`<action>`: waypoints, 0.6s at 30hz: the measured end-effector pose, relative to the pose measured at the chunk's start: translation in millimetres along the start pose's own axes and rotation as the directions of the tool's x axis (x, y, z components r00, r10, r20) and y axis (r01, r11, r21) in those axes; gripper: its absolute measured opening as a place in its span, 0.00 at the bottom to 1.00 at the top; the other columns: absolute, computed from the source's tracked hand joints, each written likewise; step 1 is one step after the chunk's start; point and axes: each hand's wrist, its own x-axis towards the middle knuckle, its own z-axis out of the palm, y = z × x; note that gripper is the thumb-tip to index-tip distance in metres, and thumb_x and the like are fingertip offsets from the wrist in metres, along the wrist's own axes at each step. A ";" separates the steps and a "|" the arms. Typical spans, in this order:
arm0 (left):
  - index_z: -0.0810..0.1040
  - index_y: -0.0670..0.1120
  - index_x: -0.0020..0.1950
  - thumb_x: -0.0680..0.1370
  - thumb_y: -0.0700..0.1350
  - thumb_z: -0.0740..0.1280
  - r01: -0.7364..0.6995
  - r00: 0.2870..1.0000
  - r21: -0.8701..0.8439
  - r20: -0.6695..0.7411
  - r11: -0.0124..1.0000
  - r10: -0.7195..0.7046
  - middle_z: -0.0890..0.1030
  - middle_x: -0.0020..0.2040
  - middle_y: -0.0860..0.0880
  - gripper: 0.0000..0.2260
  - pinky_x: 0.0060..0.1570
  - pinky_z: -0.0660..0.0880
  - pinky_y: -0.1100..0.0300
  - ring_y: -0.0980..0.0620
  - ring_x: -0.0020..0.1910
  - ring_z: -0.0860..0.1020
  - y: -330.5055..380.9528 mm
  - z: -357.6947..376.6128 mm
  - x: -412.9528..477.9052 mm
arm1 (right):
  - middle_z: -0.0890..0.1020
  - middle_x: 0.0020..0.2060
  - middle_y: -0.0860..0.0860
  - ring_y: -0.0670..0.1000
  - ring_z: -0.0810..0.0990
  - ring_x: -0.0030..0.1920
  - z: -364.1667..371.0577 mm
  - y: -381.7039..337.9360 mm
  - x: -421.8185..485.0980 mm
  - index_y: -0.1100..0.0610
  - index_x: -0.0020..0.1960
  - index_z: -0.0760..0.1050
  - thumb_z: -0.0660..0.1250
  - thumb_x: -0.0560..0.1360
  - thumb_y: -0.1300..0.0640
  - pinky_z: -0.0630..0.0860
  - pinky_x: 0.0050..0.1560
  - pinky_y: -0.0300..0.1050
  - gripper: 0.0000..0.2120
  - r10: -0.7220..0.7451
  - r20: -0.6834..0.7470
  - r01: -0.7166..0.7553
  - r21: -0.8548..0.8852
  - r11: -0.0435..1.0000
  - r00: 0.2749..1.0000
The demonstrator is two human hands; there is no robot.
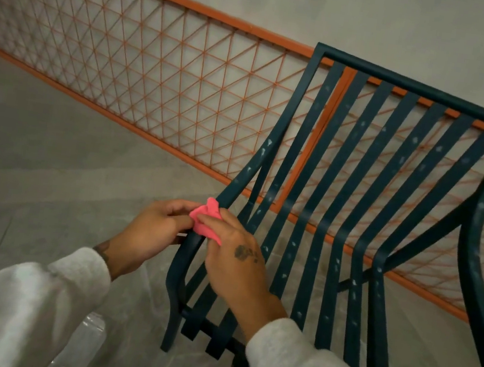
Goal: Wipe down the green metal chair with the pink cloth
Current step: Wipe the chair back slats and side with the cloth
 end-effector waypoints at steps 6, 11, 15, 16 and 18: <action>0.81 0.49 0.58 0.79 0.41 0.65 -0.016 1.000 -0.009 0.014 1.000 0.016 0.86 0.47 0.50 0.10 0.51 0.79 0.55 0.52 0.48 0.84 6.2 2.8 27.8 | 0.72 0.71 0.39 0.43 0.72 0.68 -2.4 30.5 35.6 0.40 0.67 0.75 0.61 0.80 0.63 0.69 0.71 0.43 0.23 0.032 -0.013 -0.032 -0.034 0.999 0.999; 0.82 0.49 0.56 0.79 0.42 0.65 -0.005 1.000 0.026 0.017 1.000 0.005 0.86 0.47 0.50 0.08 0.47 0.79 0.59 0.52 0.47 0.84 8.7 7.2 49.2 | 0.73 0.71 0.42 0.44 0.72 0.68 -5.3 43.3 50.9 0.41 0.69 0.74 0.62 0.79 0.65 0.68 0.71 0.42 0.25 0.028 -0.046 -0.030 -0.057 0.998 0.999; 0.83 0.48 0.56 0.79 0.43 0.66 -0.034 0.999 0.021 -0.009 0.999 0.035 0.86 0.47 0.52 0.08 0.42 0.79 0.64 0.55 0.45 0.84 5.1 11.7 61.5 | 0.71 0.72 0.42 0.46 0.71 0.70 -3.1 55.7 63.9 0.40 0.70 0.72 0.62 0.79 0.64 0.71 0.70 0.50 0.26 0.037 -0.075 -0.045 -0.111 0.993 0.997; 0.83 0.48 0.55 0.79 0.44 0.67 -0.034 0.999 0.021 -0.010 0.999 0.034 0.86 0.46 0.52 0.08 0.42 0.79 0.63 0.56 0.44 0.84 3.8 13.0 63.4 | 0.70 0.73 0.42 0.47 0.71 0.71 -3.6 58.7 67.4 0.40 0.71 0.71 0.62 0.79 0.64 0.71 0.70 0.52 0.26 0.042 -0.080 -0.052 -0.129 0.990 0.996; 0.84 0.48 0.53 0.78 0.45 0.68 -0.058 0.998 0.086 -0.024 0.995 0.060 0.86 0.45 0.52 0.07 0.42 0.79 0.65 0.58 0.43 0.84 0.2 15.2 66.6 | 0.69 0.74 0.44 0.49 0.71 0.70 -6.6 62.1 73.9 0.41 0.72 0.71 0.61 0.79 0.66 0.72 0.69 0.54 0.27 0.051 -0.091 -0.065 -0.158 0.985 0.995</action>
